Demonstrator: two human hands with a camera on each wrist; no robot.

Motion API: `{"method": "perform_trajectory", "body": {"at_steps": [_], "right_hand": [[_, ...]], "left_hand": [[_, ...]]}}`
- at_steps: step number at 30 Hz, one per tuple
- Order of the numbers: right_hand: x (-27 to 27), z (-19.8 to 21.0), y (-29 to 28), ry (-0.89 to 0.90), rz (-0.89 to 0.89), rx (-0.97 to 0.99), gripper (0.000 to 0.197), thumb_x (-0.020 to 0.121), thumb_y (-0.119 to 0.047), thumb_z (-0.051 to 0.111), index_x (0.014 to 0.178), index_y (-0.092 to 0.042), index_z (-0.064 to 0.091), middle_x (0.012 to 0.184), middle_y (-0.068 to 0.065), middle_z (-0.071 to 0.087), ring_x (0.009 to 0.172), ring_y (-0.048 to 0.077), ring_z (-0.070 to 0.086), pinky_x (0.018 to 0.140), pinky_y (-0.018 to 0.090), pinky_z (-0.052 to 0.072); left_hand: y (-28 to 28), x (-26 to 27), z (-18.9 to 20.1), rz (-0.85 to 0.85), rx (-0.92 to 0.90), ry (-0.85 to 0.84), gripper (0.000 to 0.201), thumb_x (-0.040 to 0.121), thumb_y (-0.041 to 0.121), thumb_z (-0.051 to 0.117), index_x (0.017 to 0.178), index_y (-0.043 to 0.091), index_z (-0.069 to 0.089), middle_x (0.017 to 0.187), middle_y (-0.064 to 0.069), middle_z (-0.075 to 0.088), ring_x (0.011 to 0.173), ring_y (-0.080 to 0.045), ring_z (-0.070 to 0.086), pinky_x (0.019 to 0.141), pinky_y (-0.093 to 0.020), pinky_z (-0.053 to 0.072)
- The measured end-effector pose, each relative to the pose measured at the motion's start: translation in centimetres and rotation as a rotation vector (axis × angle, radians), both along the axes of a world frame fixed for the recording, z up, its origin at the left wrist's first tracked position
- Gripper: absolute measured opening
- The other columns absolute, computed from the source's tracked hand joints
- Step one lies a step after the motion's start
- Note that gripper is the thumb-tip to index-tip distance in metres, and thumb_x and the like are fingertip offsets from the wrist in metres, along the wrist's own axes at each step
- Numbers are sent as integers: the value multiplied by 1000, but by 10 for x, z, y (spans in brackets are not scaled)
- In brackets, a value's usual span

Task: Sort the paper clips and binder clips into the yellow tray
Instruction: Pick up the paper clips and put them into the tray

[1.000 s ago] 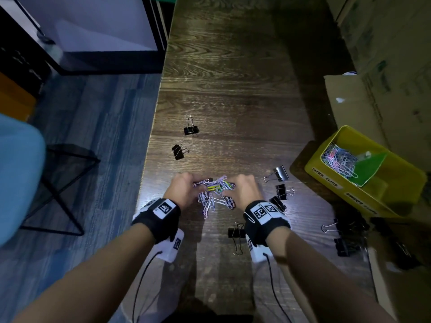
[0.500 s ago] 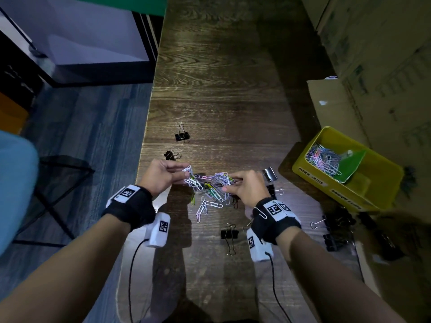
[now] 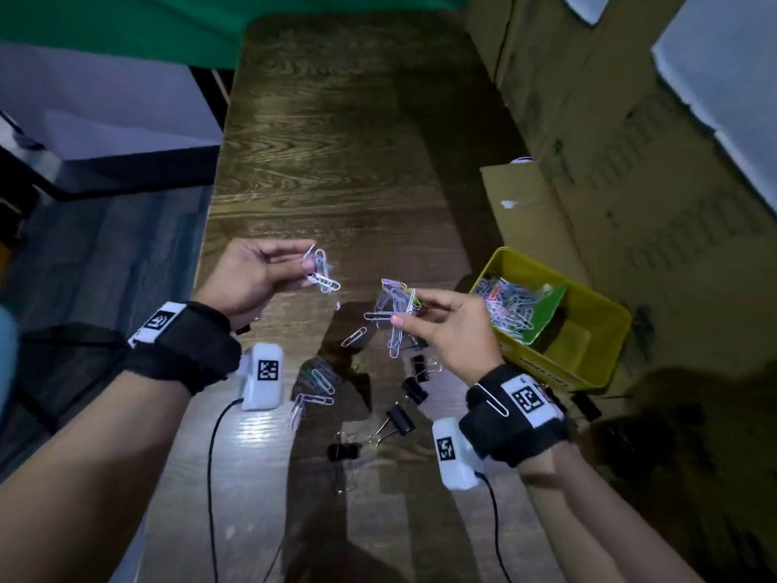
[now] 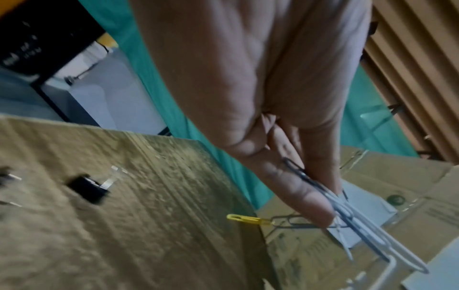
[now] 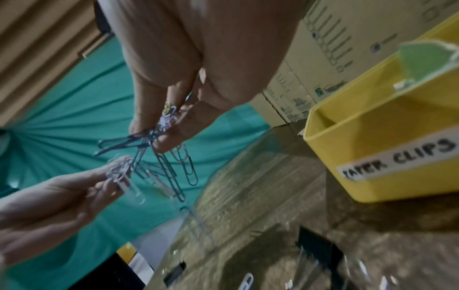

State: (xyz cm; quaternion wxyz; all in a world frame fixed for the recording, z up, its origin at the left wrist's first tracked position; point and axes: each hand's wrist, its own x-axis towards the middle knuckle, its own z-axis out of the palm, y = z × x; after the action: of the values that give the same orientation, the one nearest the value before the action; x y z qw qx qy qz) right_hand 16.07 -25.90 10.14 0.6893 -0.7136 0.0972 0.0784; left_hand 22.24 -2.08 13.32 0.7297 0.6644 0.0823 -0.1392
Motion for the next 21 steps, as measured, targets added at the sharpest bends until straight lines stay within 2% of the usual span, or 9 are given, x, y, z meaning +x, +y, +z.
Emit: {"method": "perform_trajectory", "body": {"at_steps": [3,6,9,11,14,15,17,19,21], "right_hand": [[0,23,-27,-54,-95,71,40,66,-2,82,104,-6,70,93,9,74,79,13,67,74,30,55],[0,45,-55,-163,-148,103,32,68,2,78,95,-14,73,88,0,75,81,15,68,78,32,58],[2,57,-84,-205,-198,125,30,69,5,76,92,-14,72,82,-3,75,77,14,68,69,28,58],[5,56,-101,-217,-233,119,29,69,7,76,92,-11,71,79,-6,75,75,12,69,66,24,58],[11,46,-119,-202,-299,97,29,68,7,76,92,-9,70,77,-8,74,73,11,69,67,26,58],[12,41,-124,-188,-319,99,29,68,7,76,91,-10,70,75,-8,74,72,10,69,66,26,58],[17,29,-133,-151,-358,107,29,69,7,76,93,-8,69,74,-7,74,71,11,70,64,25,58],[23,17,-137,-104,-390,104,34,70,7,75,101,-1,65,71,-6,74,67,9,69,61,23,57],[29,7,-138,-56,-417,103,37,72,10,73,106,3,60,68,-4,71,57,4,66,57,18,56]], "left_hand": [[-49,17,12,-65,-60,-22,20,63,5,70,78,17,76,75,-1,74,72,-12,70,65,-21,57],[-105,32,13,-147,-95,-15,22,75,-5,64,88,11,70,74,0,74,70,-8,69,64,-19,56],[-158,43,0,-242,-56,5,21,78,-7,64,95,5,66,72,0,73,67,-8,67,63,-19,56],[-189,44,-14,-295,29,11,23,75,-7,68,97,0,67,69,-1,72,62,-9,66,59,-20,55],[-225,40,-37,-390,199,-18,18,75,-8,69,93,-4,67,61,-3,67,52,-6,60,50,-19,50],[-233,38,-46,-443,290,-62,12,76,-4,70,88,0,69,64,-6,68,54,-6,59,52,-21,50],[-245,36,-65,-535,497,-140,9,76,9,73,85,11,74,77,-5,72,67,-9,62,64,-24,50],[-248,33,-72,-587,672,-152,19,72,15,76,91,18,74,83,0,72,76,-8,62,67,-16,42],[-248,31,-73,-623,752,-177,25,73,16,75,97,20,72,84,-1,70,77,-8,59,64,-8,35]]}}
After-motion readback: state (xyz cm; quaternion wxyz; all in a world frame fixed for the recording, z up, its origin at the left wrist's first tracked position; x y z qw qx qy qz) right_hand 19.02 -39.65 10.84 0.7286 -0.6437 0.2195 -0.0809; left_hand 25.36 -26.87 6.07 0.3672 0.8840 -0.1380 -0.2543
